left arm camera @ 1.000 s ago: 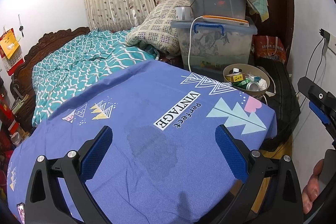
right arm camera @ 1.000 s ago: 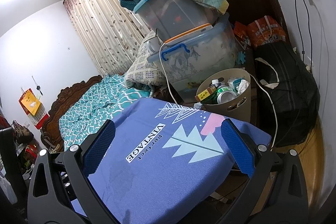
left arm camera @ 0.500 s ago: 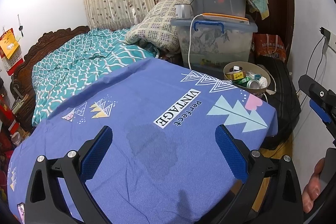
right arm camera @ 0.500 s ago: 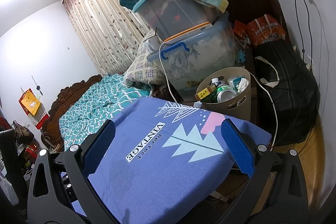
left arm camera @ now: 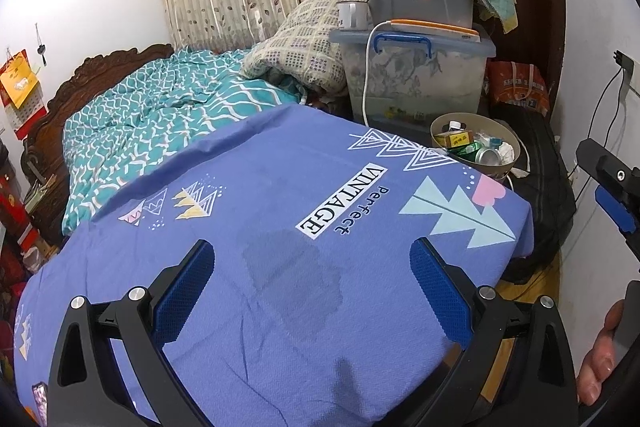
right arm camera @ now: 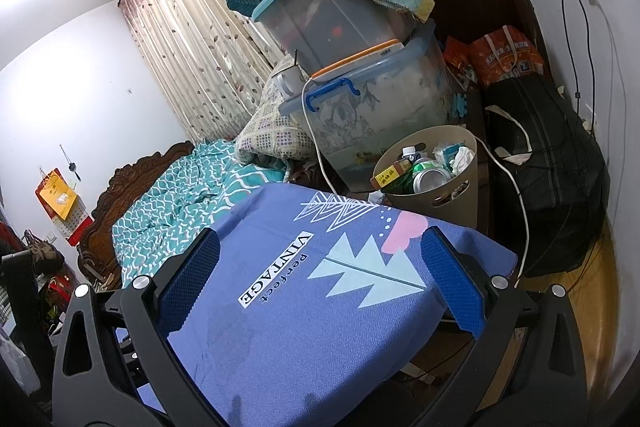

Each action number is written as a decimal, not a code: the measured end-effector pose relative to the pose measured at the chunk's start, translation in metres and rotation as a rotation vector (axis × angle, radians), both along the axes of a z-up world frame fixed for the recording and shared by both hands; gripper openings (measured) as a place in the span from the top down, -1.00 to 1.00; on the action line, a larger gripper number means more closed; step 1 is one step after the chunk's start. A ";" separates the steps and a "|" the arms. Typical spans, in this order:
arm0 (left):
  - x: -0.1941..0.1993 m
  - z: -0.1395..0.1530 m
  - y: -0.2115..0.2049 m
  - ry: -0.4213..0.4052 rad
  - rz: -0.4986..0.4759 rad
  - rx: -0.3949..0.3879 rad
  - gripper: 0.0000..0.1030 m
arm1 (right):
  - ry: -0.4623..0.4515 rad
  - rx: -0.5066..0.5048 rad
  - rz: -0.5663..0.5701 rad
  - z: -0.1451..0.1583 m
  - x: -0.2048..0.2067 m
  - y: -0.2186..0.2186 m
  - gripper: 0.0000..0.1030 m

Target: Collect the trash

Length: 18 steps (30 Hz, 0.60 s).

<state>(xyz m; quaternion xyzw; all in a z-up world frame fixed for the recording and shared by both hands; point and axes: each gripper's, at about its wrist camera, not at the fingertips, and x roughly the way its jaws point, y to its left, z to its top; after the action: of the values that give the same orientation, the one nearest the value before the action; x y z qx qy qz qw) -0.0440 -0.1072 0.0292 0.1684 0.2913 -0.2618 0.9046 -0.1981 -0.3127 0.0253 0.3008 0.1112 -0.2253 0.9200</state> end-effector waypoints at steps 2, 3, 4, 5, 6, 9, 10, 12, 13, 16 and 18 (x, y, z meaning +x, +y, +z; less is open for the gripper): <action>0.002 0.000 -0.001 0.006 -0.002 0.005 -0.83 | 0.000 0.001 0.000 0.000 0.000 0.001 -0.93; 0.002 -0.001 0.000 0.008 -0.002 0.008 -0.83 | 0.000 0.000 0.000 0.000 0.000 0.000 -0.93; 0.003 -0.001 0.001 0.009 -0.001 0.010 -0.83 | 0.001 0.001 0.000 0.000 0.000 0.001 -0.93; 0.004 -0.001 0.001 0.011 0.000 0.013 -0.83 | 0.001 0.001 0.001 -0.001 0.000 0.002 -0.93; 0.004 -0.001 0.001 0.012 0.001 0.015 -0.83 | 0.002 0.001 0.001 -0.001 0.000 0.003 -0.93; 0.008 0.000 -0.003 0.017 0.005 0.022 -0.83 | 0.002 0.001 0.001 0.000 0.000 0.003 -0.93; 0.008 -0.001 0.000 0.019 0.008 0.023 -0.83 | 0.002 0.001 0.001 0.000 0.000 0.002 -0.93; 0.009 -0.001 0.001 0.020 0.010 0.024 -0.83 | 0.004 0.002 0.002 -0.001 0.000 0.005 -0.93; 0.011 0.000 -0.002 0.018 0.011 0.026 -0.83 | 0.003 0.002 0.002 -0.001 0.001 0.005 -0.93; 0.011 -0.001 -0.003 0.013 0.010 0.036 -0.83 | 0.004 0.002 0.000 -0.001 0.001 0.004 -0.93; 0.010 -0.002 -0.002 0.018 0.004 0.039 -0.83 | 0.004 0.005 0.001 -0.001 0.001 0.006 -0.93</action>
<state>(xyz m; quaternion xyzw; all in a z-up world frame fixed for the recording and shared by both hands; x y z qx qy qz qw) -0.0338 -0.1090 0.0276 0.1830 0.3047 -0.2556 0.8991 -0.1972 -0.3071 0.0239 0.3025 0.1141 -0.2250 0.9192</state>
